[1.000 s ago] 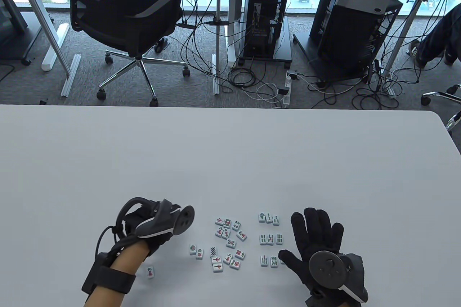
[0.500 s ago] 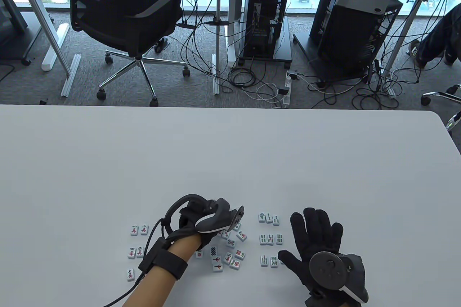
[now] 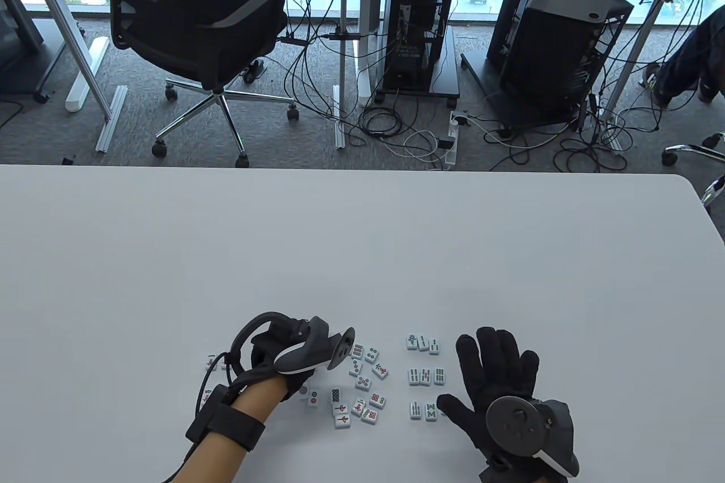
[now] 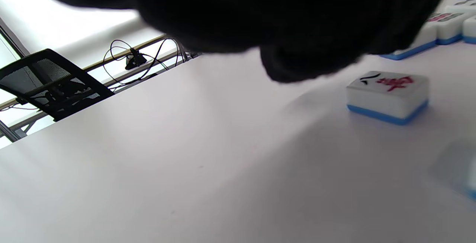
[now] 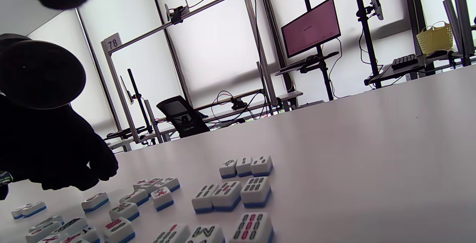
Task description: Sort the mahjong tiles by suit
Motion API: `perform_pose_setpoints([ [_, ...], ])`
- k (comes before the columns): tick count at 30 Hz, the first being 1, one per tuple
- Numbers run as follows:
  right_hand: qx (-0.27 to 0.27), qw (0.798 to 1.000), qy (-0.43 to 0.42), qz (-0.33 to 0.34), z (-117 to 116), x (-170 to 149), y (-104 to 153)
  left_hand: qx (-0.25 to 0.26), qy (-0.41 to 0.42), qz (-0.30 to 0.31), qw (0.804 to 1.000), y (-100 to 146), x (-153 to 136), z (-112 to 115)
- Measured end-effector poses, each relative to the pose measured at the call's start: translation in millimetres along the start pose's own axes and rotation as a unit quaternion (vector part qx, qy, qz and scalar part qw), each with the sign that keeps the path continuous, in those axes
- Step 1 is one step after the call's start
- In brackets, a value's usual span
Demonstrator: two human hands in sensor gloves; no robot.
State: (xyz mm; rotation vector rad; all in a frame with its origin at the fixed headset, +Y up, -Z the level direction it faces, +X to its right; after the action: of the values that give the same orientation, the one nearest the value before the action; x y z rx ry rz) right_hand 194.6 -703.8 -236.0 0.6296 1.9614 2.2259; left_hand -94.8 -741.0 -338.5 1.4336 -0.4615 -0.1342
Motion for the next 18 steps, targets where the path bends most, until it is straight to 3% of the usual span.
perform_pose_setpoints([
  [6,0.002,1.000,0.005,0.000,-0.5,0.4,0.0,-0.068,0.004,0.014,0.998,-4.4,9.7,12.2],
  [12,0.002,1.000,0.002,0.000,-0.3,0.3,-0.3,-0.060,-0.010,0.024,0.998,-9.6,22.0,19.8],
  [18,-0.001,1.000,0.000,0.001,0.4,0.4,-0.3,-0.032,0.007,0.021,0.999,5.7,0.8,11.3],
])
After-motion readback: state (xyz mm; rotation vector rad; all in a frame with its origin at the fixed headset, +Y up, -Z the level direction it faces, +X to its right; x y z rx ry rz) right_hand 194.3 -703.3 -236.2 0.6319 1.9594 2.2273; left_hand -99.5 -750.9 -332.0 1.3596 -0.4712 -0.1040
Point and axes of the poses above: the tracker on the back of each hand, its own x axis roughly to the thumb side, its own y axis roughly from the fingertips to the wrist, z = x × y, the point moved 2 cm from there along -y, roughly from the wrist to the fingertips, and after that the axes turned 6 degrees about -z, right-handed, at the moved point
